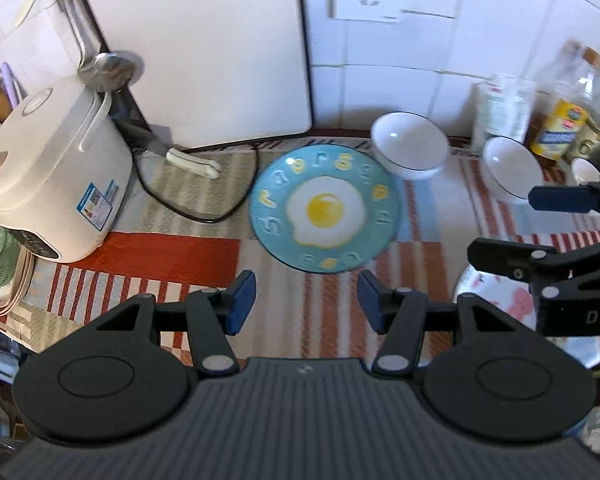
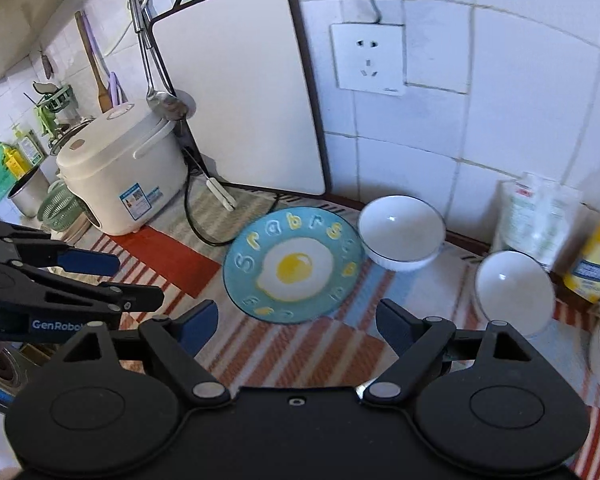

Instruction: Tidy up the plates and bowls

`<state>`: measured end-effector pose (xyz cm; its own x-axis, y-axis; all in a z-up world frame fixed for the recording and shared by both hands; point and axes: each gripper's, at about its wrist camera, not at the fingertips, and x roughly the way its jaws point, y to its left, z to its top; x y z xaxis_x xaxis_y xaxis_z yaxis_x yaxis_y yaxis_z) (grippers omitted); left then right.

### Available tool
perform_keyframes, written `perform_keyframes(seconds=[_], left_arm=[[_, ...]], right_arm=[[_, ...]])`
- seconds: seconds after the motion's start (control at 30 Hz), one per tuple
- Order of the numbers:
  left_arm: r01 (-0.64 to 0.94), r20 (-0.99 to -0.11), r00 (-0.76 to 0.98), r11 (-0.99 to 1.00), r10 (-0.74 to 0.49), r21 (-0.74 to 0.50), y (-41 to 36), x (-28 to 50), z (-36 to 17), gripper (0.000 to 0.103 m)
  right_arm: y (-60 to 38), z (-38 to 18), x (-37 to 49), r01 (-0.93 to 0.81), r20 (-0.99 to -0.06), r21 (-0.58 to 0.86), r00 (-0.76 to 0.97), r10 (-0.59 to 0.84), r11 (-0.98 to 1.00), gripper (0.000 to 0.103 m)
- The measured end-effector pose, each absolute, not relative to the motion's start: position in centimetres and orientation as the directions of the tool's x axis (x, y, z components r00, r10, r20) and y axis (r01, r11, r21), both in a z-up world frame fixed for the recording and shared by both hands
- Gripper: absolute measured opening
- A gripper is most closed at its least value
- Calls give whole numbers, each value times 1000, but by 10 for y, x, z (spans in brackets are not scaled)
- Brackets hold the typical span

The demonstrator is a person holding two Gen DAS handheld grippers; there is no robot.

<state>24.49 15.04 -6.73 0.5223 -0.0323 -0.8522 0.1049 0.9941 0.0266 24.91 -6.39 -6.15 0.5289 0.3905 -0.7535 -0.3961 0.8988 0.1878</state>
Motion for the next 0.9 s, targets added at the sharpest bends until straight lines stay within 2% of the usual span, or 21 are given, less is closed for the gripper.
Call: perform_keyframes(seconds=[0.17,0.47,0.67,0.8,0.9], left_arm=[[67,-842,539,997,-11,30,170,265,-85,62],[21,-837,548,999,14,30,189,298,-131,63],[-32,-843,537,999,12,-6,199,323,-167,63],[-44,-843,537,999,11,-16,209,339,-191,63],[-88,-860,510,996,17,-32,218,352,-207,63]], right_arm=[[-54,-83,273,-363,-754,232,519,403,902,89],[-55,-144,311,-186,-763,347,514,392,919,89],[-51,-181,329,-143,-782,337,508,361,931,87],[-39,-201,335,-154,-797,266,520,307,952,87],[-35,-213,341,-136,-796,294,512,322,946,84]])
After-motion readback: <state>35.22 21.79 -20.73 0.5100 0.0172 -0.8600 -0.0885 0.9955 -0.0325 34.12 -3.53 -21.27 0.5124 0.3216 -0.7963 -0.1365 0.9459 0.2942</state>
